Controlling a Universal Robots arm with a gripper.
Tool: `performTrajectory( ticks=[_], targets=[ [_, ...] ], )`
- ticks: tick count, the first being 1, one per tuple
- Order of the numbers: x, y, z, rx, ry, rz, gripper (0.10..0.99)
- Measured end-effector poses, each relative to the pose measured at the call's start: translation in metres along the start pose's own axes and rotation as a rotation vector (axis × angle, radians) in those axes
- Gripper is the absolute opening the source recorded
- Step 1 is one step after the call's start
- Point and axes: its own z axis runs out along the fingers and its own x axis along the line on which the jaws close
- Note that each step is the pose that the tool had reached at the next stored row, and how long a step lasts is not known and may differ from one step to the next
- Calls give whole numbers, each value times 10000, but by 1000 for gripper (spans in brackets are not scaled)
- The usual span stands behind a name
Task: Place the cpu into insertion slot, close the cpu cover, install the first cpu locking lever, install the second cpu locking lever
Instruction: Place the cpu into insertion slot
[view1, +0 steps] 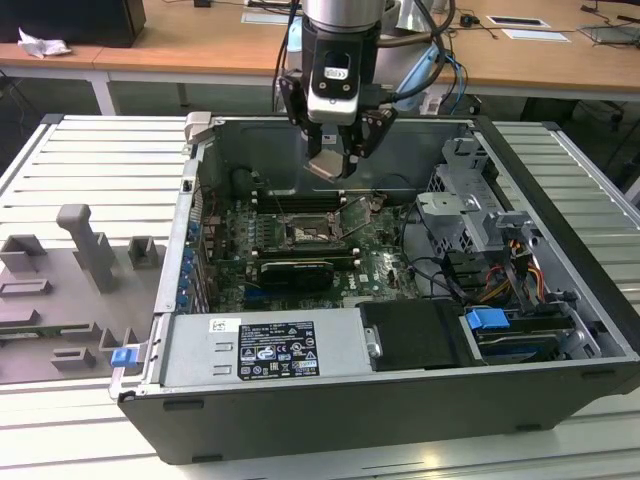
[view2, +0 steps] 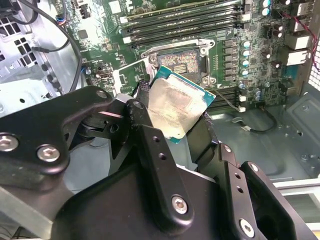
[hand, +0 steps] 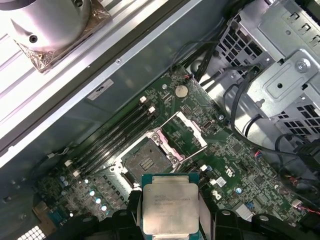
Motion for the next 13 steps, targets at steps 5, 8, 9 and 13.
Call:
performTrajectory(
  ticks=[5,8,9,13],
  targets=[
    [0,-3,35,-4,-8,110,541],
    [-1,-4,51,-4,-10,140,541],
    [-1,-5,62,-6,-13,175,541],
    [-1,-8,92,-7,-22,275,541]
  ],
)
